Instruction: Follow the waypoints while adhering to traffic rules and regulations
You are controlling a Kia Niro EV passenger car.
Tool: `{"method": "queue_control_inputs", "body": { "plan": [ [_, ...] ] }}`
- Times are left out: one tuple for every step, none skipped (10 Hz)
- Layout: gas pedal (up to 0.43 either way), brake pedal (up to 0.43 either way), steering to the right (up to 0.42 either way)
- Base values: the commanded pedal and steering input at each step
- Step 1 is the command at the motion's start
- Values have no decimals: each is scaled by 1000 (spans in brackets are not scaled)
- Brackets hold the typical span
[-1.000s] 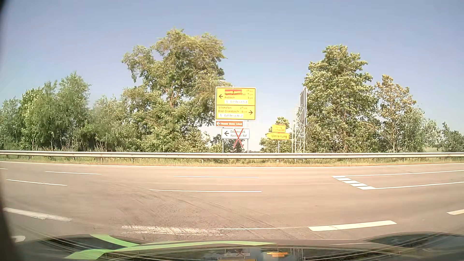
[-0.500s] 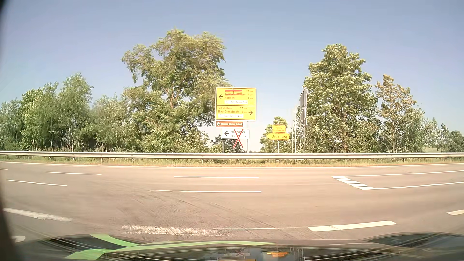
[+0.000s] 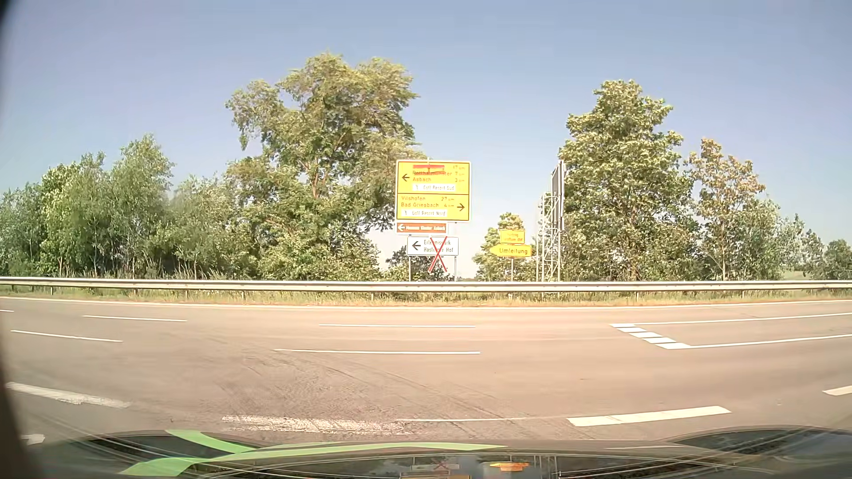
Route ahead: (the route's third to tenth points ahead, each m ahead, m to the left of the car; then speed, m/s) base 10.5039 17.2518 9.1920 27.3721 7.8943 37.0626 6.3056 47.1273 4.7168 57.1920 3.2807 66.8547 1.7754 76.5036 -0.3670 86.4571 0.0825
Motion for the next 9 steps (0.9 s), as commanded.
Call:
{"method": "queue_control_inputs", "body": {
  "plan": [
    [0,0,-85],
    [0,0,-85],
    [0,0,-85],
    [0,0,-85],
    [0,0,-85],
    [0,0,-85],
    [0,0,-85],
    [0,0,-85],
    [0,0,-85]
  ]
}}
